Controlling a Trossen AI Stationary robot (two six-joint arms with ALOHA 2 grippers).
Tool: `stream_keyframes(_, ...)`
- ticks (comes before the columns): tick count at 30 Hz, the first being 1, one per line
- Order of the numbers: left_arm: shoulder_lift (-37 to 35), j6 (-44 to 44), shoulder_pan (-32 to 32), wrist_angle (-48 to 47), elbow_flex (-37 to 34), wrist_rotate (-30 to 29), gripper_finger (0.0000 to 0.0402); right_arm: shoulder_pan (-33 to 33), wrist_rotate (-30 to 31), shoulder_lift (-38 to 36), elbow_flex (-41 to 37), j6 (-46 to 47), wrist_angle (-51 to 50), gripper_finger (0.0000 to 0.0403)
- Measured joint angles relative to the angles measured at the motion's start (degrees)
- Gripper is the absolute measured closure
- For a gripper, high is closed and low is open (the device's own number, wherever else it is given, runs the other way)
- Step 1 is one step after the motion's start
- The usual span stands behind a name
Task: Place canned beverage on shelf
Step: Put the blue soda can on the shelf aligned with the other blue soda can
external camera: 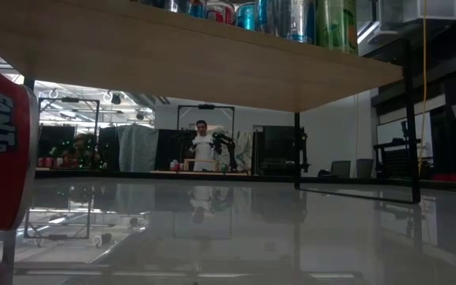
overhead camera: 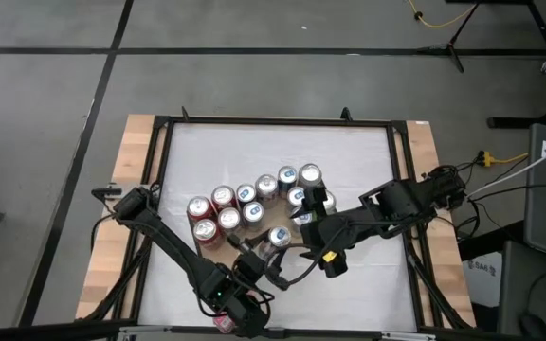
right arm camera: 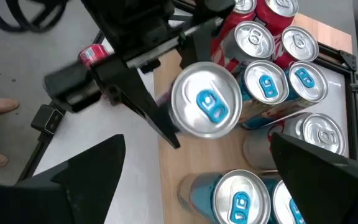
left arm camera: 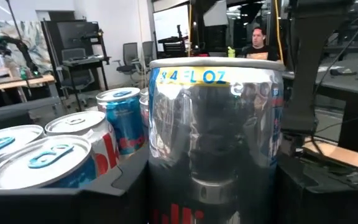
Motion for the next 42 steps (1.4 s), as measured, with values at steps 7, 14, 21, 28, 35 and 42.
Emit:
stream_keyframes(7,0.26,-0.18,-0.34,-0.81,-0.02,0.03,0.0197,0.00,-0.01,0.02,0.00,0.02,0.02,0.0013)
stream_keyframes(14,0.26,-0.12,-1.25,-0.97,-0.02,0.11,0.0191,0.00,-0.14,0.02,0.00,0.02,0.07,0.0013)
stream_keyframes(21,0.26,-0.01,-1.22,-1.03,-0.02,0.16,0.0175,-0.03,-0.55,0.02,0.00,0.02,0.07,0.0013)
stream_keyframes(28,0.26,-0.65,-1.04,-3.48,-0.02,0.20,0.0173,-0.04,-2.52,0.04,0.00,0.04,0.07,0.0013)
stream_keyframes(35,2.24,-3.35,0.55,-3.91,0.00,0.27,0.0172,-0.04,-2.52,0.04,0.00,0.04,0.93,0.0013)
stream_keyframes(42,2.51,-2.63,1.02,-3.96,0.00,0.10,0.0172,-0.04,-2.47,0.07,0.00,0.04,1.38,0.0013)
